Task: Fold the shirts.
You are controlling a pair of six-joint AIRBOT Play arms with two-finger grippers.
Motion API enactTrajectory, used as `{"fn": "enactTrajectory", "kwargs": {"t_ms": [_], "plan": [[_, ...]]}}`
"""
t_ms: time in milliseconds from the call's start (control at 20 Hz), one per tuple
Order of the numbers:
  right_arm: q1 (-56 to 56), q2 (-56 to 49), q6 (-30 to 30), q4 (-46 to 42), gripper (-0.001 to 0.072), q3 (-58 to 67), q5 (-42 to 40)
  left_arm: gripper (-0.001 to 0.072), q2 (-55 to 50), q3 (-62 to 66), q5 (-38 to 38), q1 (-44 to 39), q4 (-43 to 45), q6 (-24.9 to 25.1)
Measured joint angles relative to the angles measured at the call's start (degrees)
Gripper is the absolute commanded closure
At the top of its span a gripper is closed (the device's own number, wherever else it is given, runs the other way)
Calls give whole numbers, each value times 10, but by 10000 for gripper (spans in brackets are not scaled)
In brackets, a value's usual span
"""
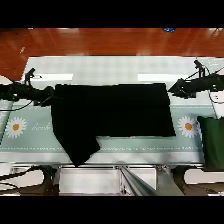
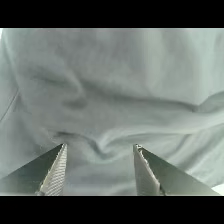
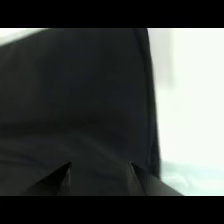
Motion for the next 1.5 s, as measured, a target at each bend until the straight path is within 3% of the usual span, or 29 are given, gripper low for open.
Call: {"fn": "enactTrajectory", "kwargs": {"t_ms": [200, 350, 500, 750, 1200, 1250, 1300, 1350, 1500], "plan": [[-71, 71, 8, -43, 304, -25, 30, 198, 73, -30, -47, 100, 14, 9], [-126, 153, 10, -52, 304, -116, 17, 198, 148, -141, -54, 182, 13, 22], [-154, 239, -3, -6, 304, -238, -18, 198, 202, -266, -40, 225, -13, 26], [-160, 314, -39, 76, 304, -368, -54, 198, 227, -370, -30, 224, -31, 17], [-157, 334, -50, 112, 304, -404, -67, 201, 183, -395, -37, 144, -23, -12], [-157, 334, -45, 113, 304, -404, -76, 245, 172, -395, -38, 123, -25, -12], [-157, 334, -40, 113, 304, -404, -82, 562, 162, -396, -36, 102, -25, -11], [-157, 334, -39, 112, 304, -405, -86, 669, 153, -396, -25, 83, -19, -10], [-157, 334, -20, 73, 304, -405, -85, 679, 138, -396, -12, 49, -24, -6]]}}
